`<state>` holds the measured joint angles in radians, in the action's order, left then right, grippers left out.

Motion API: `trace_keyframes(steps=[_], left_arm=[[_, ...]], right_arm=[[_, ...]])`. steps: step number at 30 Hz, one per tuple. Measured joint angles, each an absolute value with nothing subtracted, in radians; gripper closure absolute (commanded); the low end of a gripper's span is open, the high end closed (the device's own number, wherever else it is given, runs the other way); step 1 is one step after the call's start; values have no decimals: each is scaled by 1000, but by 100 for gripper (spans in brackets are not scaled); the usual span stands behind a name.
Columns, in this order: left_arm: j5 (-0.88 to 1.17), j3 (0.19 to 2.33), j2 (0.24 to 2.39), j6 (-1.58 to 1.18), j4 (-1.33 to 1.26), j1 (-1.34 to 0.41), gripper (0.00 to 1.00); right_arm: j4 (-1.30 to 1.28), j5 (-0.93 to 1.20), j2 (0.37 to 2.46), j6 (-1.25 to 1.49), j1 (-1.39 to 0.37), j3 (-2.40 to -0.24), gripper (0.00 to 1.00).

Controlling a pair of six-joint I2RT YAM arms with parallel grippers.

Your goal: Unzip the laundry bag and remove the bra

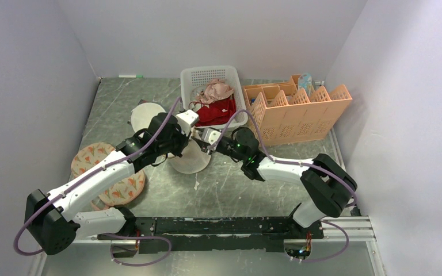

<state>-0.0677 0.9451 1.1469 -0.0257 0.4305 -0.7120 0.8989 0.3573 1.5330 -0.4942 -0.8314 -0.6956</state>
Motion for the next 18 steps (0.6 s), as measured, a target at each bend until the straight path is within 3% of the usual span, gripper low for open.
trace_keyframes(steps=[13,18], left_arm=[[-61,945,1133,-26,431,-712,93],[-62,945,1131,-26,431,-712,93]], right_arm=[[947,327,1561,-486,-832,-696,76],[971,319,1573,-474,-832,-695,94]])
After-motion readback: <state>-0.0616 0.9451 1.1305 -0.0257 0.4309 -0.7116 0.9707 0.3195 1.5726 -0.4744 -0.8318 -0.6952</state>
